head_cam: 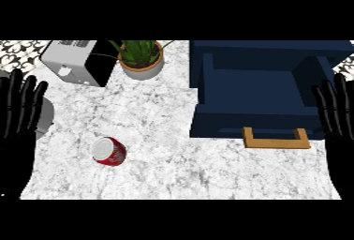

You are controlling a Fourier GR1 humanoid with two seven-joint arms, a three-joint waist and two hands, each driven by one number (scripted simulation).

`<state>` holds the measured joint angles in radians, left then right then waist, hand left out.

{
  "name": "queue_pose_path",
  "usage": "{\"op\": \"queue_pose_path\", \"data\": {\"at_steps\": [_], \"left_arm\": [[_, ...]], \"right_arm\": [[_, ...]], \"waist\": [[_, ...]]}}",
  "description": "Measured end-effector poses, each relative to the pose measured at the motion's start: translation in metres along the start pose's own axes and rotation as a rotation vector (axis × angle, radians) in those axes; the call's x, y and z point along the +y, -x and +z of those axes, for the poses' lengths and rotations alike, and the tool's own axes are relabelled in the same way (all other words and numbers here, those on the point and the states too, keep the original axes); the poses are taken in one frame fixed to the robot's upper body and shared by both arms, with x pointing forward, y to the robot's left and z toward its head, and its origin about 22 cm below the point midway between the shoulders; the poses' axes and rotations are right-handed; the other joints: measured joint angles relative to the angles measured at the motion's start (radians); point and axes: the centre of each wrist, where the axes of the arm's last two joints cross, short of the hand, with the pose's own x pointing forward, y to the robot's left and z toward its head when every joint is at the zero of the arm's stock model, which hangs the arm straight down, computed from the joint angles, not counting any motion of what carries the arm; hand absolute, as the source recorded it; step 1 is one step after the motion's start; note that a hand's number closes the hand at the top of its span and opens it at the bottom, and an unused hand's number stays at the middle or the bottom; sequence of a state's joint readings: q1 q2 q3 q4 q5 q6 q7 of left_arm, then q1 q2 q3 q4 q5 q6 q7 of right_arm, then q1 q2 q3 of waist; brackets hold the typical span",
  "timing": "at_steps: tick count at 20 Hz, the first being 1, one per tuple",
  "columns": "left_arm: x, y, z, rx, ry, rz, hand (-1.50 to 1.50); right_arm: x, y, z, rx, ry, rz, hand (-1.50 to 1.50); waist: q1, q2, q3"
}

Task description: Pick up the can, place it into the drawer and close the drawer

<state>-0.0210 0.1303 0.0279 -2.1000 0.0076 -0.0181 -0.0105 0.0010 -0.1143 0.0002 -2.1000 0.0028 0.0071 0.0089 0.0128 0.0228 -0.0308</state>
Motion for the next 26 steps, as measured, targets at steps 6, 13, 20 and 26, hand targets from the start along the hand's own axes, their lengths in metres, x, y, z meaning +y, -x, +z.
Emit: {"op": "queue_pose_path", "data": {"at_steps": [6, 13, 20, 26], "left_arm": [[-0.022, 0.000, -0.002, -0.066, 0.414, 0.274, -1.50], [0.011, 0.017, 0.024, 0.181, 0.822, 0.317, -1.50], [0.062, 0.018, 0.023, 0.243, 0.910, 0.345, -1.50], [0.082, 0.017, 0.016, 0.286, 0.900, 0.360, -1.50]], "right_arm": [[0.005, -0.001, -0.005, -0.019, 0.000, -0.002, -1.50], [-0.010, 0.014, 0.013, 0.237, 0.084, 0.006, -1.50], [-0.020, 0.011, 0.033, 0.299, 0.104, 0.009, -1.50], [-0.023, 0.015, 0.047, 0.311, 0.109, 0.014, -1.50]], "waist": [[-0.029, -0.016, 0.020], [-0.020, -0.020, 0.028], [-0.015, -0.023, 0.030], [-0.015, -0.023, 0.031]]}}
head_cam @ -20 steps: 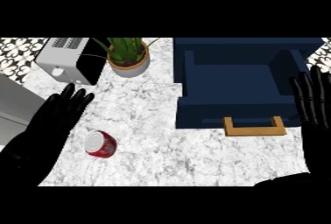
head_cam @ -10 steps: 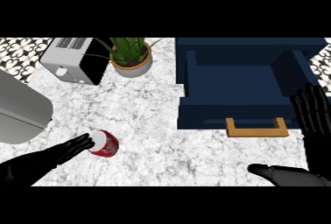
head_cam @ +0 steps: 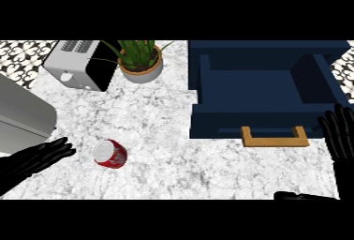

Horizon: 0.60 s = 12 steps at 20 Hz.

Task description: Pick up the can, place it into the drawer and close the drawer

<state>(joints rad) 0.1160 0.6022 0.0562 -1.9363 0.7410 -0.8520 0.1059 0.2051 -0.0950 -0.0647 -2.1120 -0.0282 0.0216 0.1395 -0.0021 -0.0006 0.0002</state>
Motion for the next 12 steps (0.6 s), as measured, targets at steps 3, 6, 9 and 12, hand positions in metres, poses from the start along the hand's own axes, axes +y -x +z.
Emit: {"op": "queue_pose_path", "data": {"at_steps": [3, 6, 9, 12], "left_arm": [[0.002, 0.009, -0.002, 0.018, -0.020, 0.011, -1.50], [0.007, 0.016, -0.005, 0.029, -0.033, 0.013, -1.50], [0.008, 0.023, -0.018, 0.033, -0.032, 0.011, -1.50], [0.008, 0.029, -0.023, 0.043, -0.038, 0.010, -1.50]], "right_arm": [[-0.008, 0.003, 0.002, 0.001, 0.006, 0.001, -1.50], [-0.013, 0.003, 0.003, -0.005, 0.003, -0.005, -1.50], [-0.010, 0.007, 0.002, -0.006, 0.007, -0.003, -1.50], [-0.017, 0.009, 0.004, 0.001, 0.006, 0.009, -1.50]], "waist": [[0.000, 0.000, 0.000], [-0.001, 0.000, 0.000], [-0.001, 0.000, 0.000], [-0.001, 0.000, 0.000]]}}
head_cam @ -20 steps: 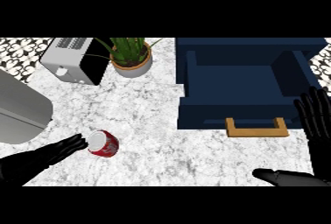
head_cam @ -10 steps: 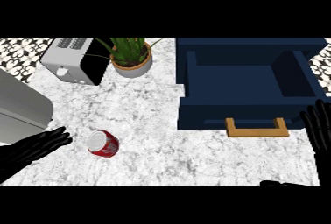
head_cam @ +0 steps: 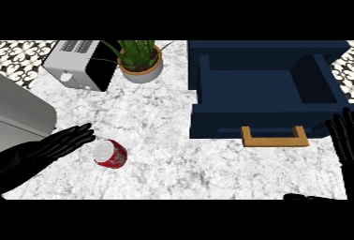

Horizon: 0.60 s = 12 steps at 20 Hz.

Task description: Pick up the can, place it into the drawer and close the drawer

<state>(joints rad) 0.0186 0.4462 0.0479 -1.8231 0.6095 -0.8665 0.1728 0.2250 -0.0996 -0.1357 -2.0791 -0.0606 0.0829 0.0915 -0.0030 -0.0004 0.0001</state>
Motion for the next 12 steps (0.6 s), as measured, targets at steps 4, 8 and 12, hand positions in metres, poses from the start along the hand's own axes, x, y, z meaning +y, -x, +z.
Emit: {"op": "queue_pose_path", "data": {"at_steps": [4, 8, 12], "left_arm": [[0.001, 0.019, -0.008, 0.004, -0.001, -0.002, -1.50], [-0.001, 0.036, -0.005, 0.017, -0.015, 0.001, -1.50], [0.007, 0.051, -0.010, 0.031, -0.030, -0.001, -1.50]], "right_arm": [[0.001, 0.000, 0.006, -0.001, 0.001, 0.000, -1.50], [-0.007, 0.001, 0.007, -0.004, 0.003, 0.001, -1.50], [-0.005, 0.006, 0.010, 0.001, -0.004, 0.008, -1.50]], "waist": [[-0.001, 0.000, 0.000], [0.000, 0.000, 0.000], [-0.001, 0.000, 0.000]]}}
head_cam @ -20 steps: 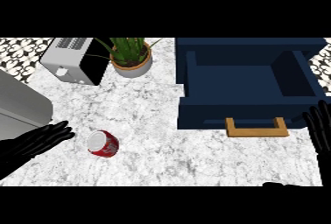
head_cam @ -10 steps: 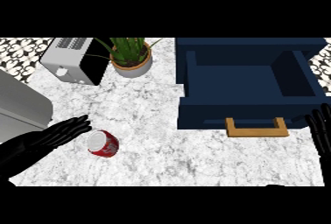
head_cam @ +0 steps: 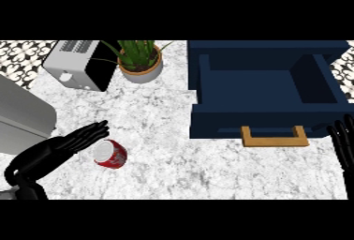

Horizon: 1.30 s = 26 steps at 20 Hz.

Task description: Pick up the can, place it into the drawer and close the drawer

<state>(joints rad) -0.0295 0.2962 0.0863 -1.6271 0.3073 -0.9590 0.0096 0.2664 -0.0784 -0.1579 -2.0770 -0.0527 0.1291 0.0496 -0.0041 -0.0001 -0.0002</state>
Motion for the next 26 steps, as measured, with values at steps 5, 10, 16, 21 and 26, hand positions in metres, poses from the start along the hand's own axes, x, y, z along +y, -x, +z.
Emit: {"op": "queue_pose_path", "data": {"at_steps": [5, 10, 16, 21, 26], "left_arm": [[0.006, 0.020, -0.001, 0.025, -0.037, -0.016, -1.50], [0.015, 0.039, -0.003, 0.057, -0.076, -0.030, -1.50], [0.023, 0.056, 0.006, 0.099, -0.119, -0.051, -1.50], [0.032, 0.074, 0.008, 0.129, -0.143, -0.078, -1.50], [0.039, 0.086, 0.008, 0.149, -0.152, -0.098, -1.50]], "right_arm": [[-0.008, -0.001, 0.000, 0.002, -0.006, 0.000, -1.50], [-0.008, 0.008, -0.004, 0.002, -0.001, -0.002, -1.50], [-0.010, 0.005, 0.003, -0.005, -0.003, -0.003, -1.50], [-0.008, 0.007, -0.002, -0.010, -0.005, -0.011, -1.50], [-0.004, 0.007, -0.001, -0.015, -0.002, -0.010, -1.50]], "waist": [[0.000, 0.000, 0.000], [-0.001, 0.000, 0.000], [-0.002, 0.000, 0.000], [-0.004, 0.002, -0.001], [-0.006, 0.002, -0.001]]}}
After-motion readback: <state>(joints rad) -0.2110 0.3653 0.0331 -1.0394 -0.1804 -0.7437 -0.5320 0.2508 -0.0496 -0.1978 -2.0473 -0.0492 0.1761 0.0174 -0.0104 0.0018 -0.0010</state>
